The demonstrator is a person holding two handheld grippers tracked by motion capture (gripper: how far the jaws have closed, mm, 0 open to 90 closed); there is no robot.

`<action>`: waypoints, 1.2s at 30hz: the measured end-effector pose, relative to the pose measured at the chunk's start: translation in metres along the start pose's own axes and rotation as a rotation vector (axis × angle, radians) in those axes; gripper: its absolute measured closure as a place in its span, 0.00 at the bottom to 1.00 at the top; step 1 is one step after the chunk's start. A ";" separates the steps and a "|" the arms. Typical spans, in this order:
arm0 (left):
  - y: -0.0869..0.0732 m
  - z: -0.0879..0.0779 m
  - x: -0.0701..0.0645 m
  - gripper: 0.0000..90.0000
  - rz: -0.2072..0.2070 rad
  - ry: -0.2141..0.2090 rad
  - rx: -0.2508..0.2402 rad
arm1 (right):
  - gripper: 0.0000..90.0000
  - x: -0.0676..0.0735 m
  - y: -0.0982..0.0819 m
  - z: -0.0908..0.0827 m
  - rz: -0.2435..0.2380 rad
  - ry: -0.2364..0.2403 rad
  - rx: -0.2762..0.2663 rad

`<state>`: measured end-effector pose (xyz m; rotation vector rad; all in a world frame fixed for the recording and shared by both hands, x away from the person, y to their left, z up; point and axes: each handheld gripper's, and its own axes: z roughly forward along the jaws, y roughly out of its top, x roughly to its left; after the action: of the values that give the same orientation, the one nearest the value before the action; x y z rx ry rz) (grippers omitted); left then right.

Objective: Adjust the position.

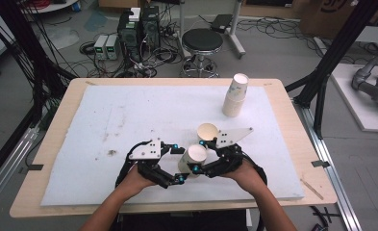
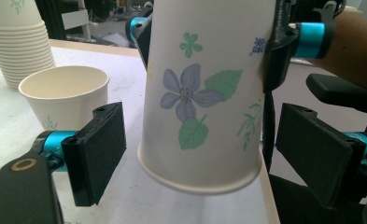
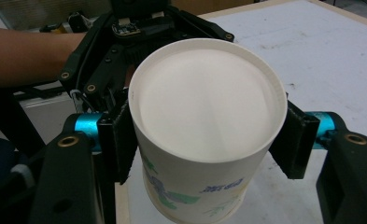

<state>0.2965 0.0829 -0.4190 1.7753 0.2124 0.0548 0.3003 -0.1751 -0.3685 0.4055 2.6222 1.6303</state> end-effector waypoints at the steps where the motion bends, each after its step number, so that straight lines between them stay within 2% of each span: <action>1: 0.000 0.001 0.000 0.19 -0.001 -0.003 0.001 | 0.38 0.000 0.000 0.001 -0.001 0.005 -0.003; 6: -0.001 0.003 0.000 0.26 0.008 -0.021 0.015 | 0.38 0.000 0.000 0.003 -0.002 0.025 -0.025; 13: -0.001 0.002 0.000 0.33 0.011 -0.023 0.034 | 0.39 -0.001 -0.003 0.004 0.021 0.032 -0.037; 15: 0.000 0.002 0.000 0.34 0.013 -0.018 0.051 | 0.33 -0.001 -0.003 0.004 0.030 0.034 -0.034; 17: 0.004 0.001 0.000 0.35 0.024 -0.021 0.081 | 0.21 0.000 -0.003 0.005 0.042 0.002 -0.029; 18: 0.006 0.001 0.000 0.35 0.028 -0.019 0.101 | 0.21 0.000 -0.003 0.004 0.045 0.000 -0.022; 21: 0.012 0.000 0.000 0.35 0.040 -0.023 0.163 | 0.21 0.000 0.000 0.000 0.016 -0.006 -0.012; 26: 0.022 0.001 0.000 0.36 0.067 -0.037 0.282 | 0.21 0.001 0.005 -0.004 -0.028 -0.003 0.039; 31: 0.030 0.004 0.002 0.36 0.089 -0.045 0.404 | 0.21 0.004 0.008 -0.001 -0.110 -0.007 0.142; 36: 0.036 0.007 0.001 0.36 0.104 -0.048 0.490 | 0.21 0.005 0.010 0.003 -0.163 -0.012 0.216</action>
<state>0.3029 0.0695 -0.3853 2.2726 0.1018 0.0368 0.2978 -0.1667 -0.3602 0.1993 2.7487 1.2999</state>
